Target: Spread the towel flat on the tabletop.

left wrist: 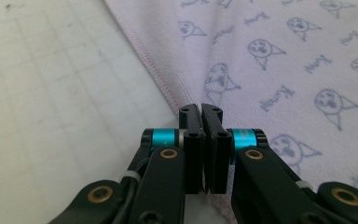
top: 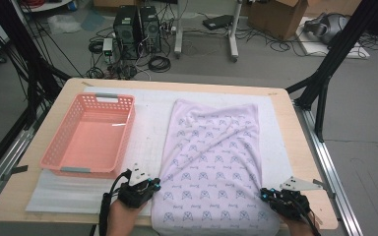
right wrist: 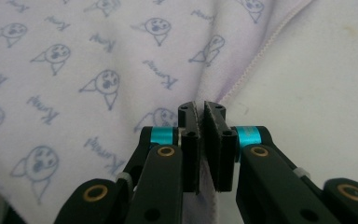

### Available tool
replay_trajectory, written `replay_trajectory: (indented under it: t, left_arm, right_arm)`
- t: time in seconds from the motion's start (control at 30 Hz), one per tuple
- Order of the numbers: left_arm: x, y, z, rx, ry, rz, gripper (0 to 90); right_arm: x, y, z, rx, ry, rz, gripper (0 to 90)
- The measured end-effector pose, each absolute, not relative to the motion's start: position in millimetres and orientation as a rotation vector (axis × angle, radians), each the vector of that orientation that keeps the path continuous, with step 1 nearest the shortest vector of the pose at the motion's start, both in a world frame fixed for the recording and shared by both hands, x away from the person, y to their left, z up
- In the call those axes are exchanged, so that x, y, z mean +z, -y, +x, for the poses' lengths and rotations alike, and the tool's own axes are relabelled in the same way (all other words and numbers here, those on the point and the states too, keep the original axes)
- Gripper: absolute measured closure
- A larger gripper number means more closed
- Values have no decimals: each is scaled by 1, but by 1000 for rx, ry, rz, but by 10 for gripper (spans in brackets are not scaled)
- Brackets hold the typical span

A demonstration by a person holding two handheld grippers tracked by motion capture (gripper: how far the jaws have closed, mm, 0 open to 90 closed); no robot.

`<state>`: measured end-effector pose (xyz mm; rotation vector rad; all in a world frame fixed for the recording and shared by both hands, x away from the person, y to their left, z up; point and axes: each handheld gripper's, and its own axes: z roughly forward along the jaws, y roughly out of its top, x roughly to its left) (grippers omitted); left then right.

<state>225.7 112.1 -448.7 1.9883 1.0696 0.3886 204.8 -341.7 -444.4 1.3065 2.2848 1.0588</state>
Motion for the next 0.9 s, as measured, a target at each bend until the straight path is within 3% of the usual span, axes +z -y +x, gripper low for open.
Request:
replay_trajectory:
  t: [0.27, 0.3, 0.37, 0.5, 0.63, 0.73, 0.9]
  left_arm:
    - [-449, -120, 202, 337, -1056, 1968, 851]
    - [-449, -119, 203, 323, -1061, 1955, 812]
    - [-451, -118, 206, 317, -1078, 1932, 638]
    - [-450, -120, 213, 319, -1085, 1896, 511]
    - [-447, -124, 224, 308, -1084, 1859, 494]
    - [-448, -121, 234, 289, -1096, 1856, 501]
    - [-453, -101, 239, 246, -1044, 1919, 548]
  right_arm:
    - [-442, 342, 191, 1052, -2349, 1259, 857]
    - [-442, 344, 187, 1044, -2351, 1262, 858]
    - [-441, 351, 180, 1028, -2349, 1262, 859]
    - [-441, 367, 166, 1021, -2342, 1276, 859]
    - [-440, 372, 161, 1039, -2367, 1275, 836]
    - [-438, 369, 168, 1086, -2336, 1312, 628]
    - [-436, 356, 188, 1066, -2226, 1332, 621]
